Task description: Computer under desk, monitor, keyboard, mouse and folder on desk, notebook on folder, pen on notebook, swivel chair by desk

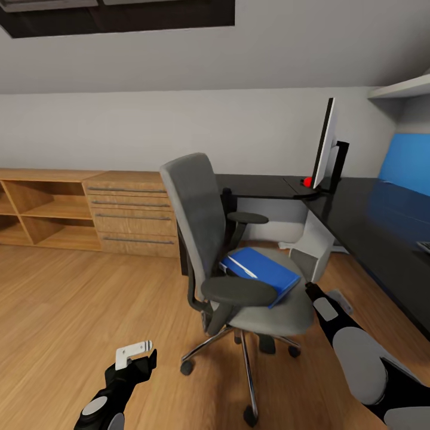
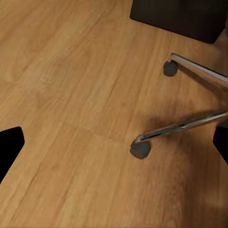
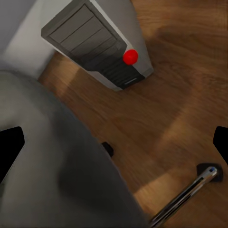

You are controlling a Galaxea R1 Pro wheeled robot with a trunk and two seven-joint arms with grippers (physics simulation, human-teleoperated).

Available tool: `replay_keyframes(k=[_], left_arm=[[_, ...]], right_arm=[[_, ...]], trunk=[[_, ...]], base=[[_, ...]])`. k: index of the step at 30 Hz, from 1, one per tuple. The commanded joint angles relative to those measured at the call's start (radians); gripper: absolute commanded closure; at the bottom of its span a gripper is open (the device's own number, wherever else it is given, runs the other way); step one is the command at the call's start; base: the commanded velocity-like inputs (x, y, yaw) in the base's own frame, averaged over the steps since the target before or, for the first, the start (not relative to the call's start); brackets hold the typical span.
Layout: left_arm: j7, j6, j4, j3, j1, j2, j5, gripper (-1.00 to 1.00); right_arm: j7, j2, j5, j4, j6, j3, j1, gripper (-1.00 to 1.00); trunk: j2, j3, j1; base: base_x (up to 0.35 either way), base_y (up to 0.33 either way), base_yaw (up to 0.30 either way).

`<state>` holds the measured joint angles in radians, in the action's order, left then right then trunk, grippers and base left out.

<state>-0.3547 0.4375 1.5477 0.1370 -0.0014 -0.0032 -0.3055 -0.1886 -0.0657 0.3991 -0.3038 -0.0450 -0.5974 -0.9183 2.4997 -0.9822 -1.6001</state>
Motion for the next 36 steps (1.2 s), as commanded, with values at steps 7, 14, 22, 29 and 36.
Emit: replay_keyframes(k=[7,14,22,29,36], left_arm=[[-0.008,0.001,0.002,0.001,0.0,0.0,-0.009,-1.0],[-0.009,0.001,0.002,0.001,0.0,0.0,-0.01,-1.0],[-0.01,0.002,0.002,-0.001,0.0,0.0,-0.008,-1.0],[-0.011,0.001,0.002,-0.002,0.0,0.0,-0.008,-1.0],[-0.013,0.001,-0.003,-0.004,0.0,0.0,-0.01,-1.0]], right_arm=[[0.006,0.0,0.01,-0.001,0.0,-0.001,-0.001,-1.0],[0.01,0.0,0.01,-0.001,0.001,-0.001,-0.001,-1.0],[0.011,0.001,0.01,-0.002,0.001,-0.001,-0.001,-1.0],[0.011,0.001,0.01,-0.002,-0.001,-0.001,-0.001,-1.0],[0.011,0.001,0.009,-0.002,-0.001,-0.001,-0.001,-1.0]], trunk=[[0.0,-0.001,0.0],[0.0,-0.001,0.0],[0.0,-0.001,0.0],[0.0,-0.001,0.0],[0.0,-0.001,0.0]], base=[[0.124,0.0,0.0],[0.015,0.0,0.024],[0.0,0.0,0.249],[0.0,0.0,0.272],[0.0,0.0,0.273]])
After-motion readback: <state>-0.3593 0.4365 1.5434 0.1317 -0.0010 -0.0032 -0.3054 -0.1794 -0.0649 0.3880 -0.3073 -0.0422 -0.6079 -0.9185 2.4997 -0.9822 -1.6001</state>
